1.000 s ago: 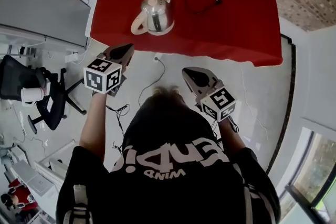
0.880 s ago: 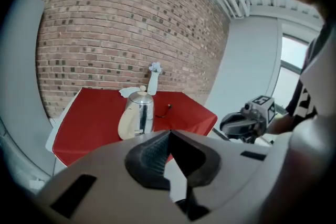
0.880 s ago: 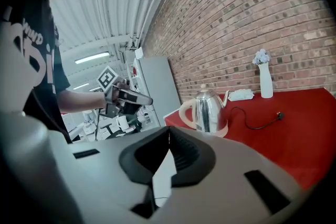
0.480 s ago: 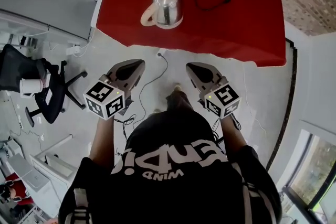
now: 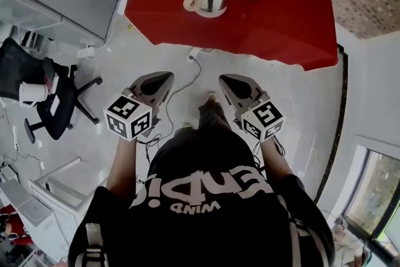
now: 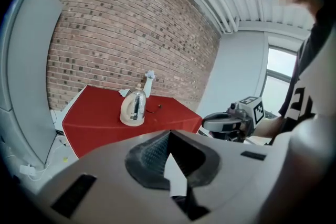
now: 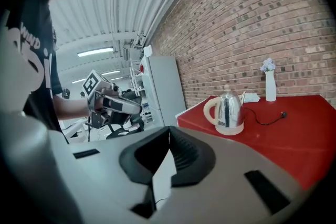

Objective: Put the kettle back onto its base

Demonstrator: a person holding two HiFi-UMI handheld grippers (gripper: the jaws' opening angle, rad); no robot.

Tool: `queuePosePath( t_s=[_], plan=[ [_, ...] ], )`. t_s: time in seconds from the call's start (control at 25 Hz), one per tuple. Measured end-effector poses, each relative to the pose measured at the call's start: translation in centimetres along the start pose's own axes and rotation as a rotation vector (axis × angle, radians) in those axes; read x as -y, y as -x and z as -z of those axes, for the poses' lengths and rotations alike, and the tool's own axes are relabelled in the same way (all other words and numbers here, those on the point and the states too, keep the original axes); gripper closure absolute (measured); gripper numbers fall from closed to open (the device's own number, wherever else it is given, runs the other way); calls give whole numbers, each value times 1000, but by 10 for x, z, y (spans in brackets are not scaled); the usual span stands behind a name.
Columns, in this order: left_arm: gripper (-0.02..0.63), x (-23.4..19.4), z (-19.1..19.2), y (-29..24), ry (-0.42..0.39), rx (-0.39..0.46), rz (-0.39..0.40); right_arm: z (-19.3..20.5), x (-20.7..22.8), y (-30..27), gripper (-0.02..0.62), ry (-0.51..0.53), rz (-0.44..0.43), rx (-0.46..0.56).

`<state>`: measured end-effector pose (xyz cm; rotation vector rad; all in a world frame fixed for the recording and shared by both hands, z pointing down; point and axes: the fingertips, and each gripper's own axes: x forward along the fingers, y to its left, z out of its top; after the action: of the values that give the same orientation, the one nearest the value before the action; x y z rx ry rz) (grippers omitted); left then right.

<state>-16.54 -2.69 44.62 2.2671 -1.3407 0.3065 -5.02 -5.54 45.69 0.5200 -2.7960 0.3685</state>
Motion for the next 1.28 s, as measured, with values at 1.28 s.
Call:
queuePosePath(
  t_s=[1.28],
  plan=[
    [598,116,57,57,-113,40,-23,25,-107,97,572,17,11,60]
  ],
)
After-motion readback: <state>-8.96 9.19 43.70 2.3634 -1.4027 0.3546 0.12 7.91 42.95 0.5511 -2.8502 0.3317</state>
